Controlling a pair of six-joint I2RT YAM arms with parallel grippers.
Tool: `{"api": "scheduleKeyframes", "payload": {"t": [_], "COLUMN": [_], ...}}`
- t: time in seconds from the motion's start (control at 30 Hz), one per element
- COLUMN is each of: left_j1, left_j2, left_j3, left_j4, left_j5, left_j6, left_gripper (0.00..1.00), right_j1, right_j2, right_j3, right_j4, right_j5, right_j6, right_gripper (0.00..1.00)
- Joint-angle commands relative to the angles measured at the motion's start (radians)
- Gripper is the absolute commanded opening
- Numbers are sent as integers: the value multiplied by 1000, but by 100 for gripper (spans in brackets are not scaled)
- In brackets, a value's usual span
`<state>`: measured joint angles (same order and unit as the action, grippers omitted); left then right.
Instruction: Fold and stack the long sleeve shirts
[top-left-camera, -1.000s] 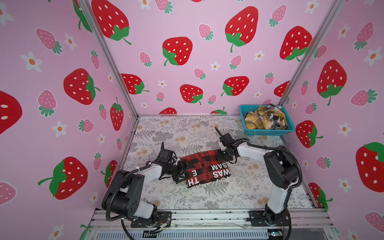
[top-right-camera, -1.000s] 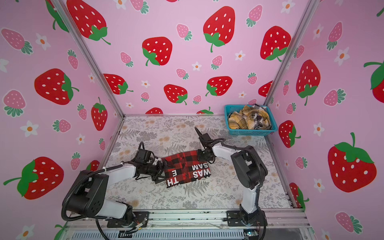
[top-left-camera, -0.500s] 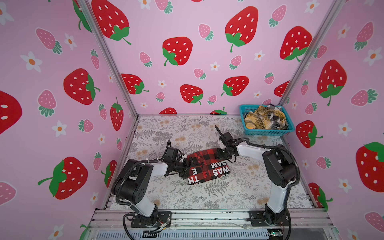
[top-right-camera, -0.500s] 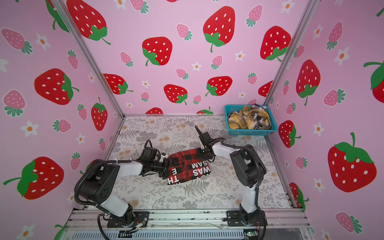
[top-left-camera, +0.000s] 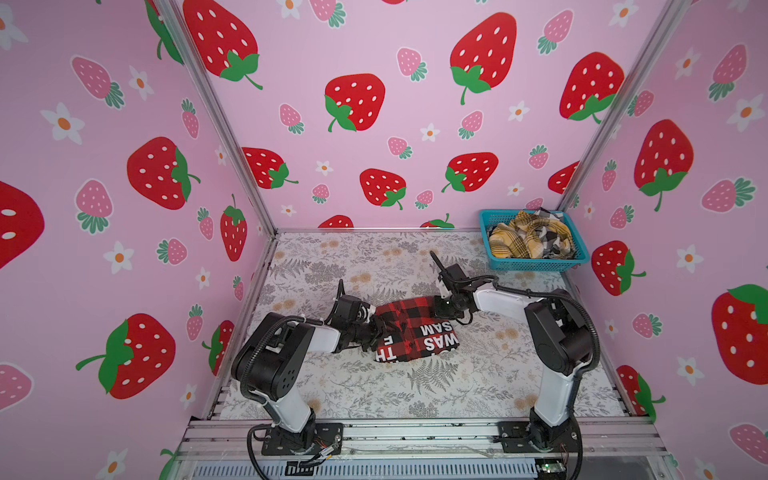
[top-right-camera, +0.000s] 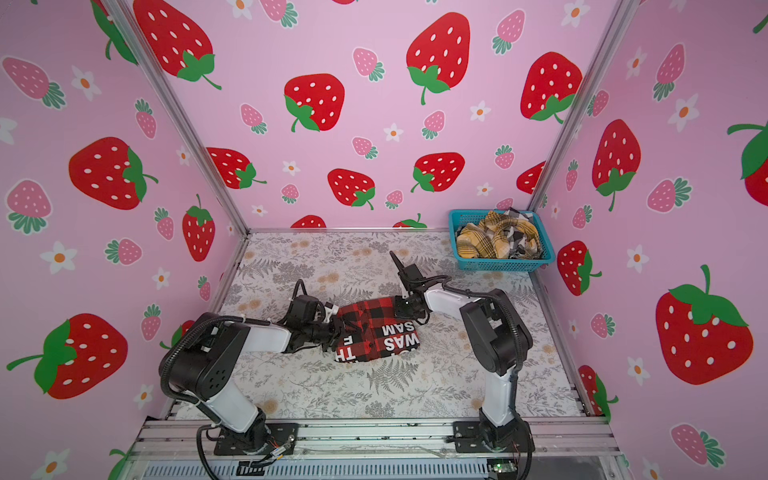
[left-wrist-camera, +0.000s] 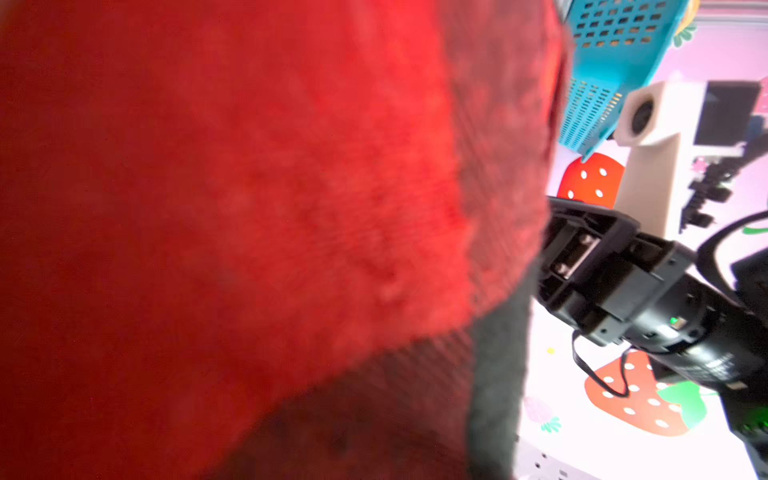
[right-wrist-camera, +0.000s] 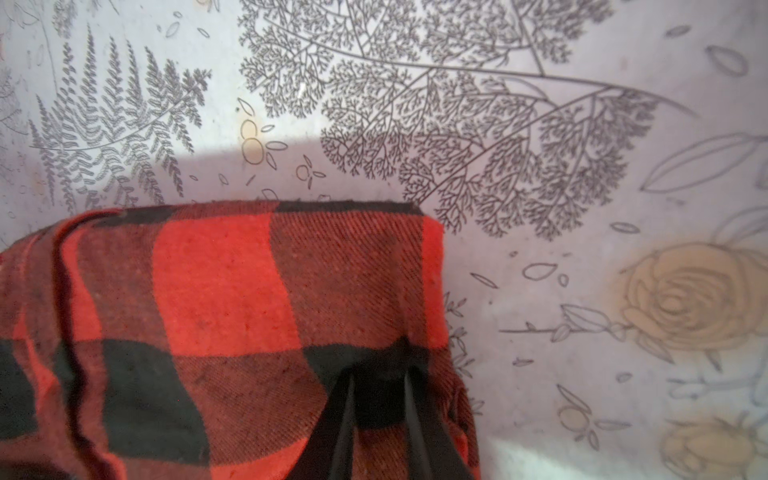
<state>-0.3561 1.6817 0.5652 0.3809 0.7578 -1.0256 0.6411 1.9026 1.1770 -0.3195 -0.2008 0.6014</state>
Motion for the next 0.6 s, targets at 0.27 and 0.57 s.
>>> {"api": "scheduleKeyframes", "payload": {"t": [0.27,0.57], "left_j1": [-5,24], "left_j2": [-136,-124], "left_j3": [113,236], "left_j4": [-279,-454], "left_j5": [-108,-140], "left_j6": [114,217], "left_gripper": [15,0], "right_j1": [2,-4], "right_j2": [-66,-281], "right_j3": [30,-7], "right_j4": [-115,-183], "right_j5": [31,97], "right_j6": [-36,-40], "right_gripper": [24,24]}}
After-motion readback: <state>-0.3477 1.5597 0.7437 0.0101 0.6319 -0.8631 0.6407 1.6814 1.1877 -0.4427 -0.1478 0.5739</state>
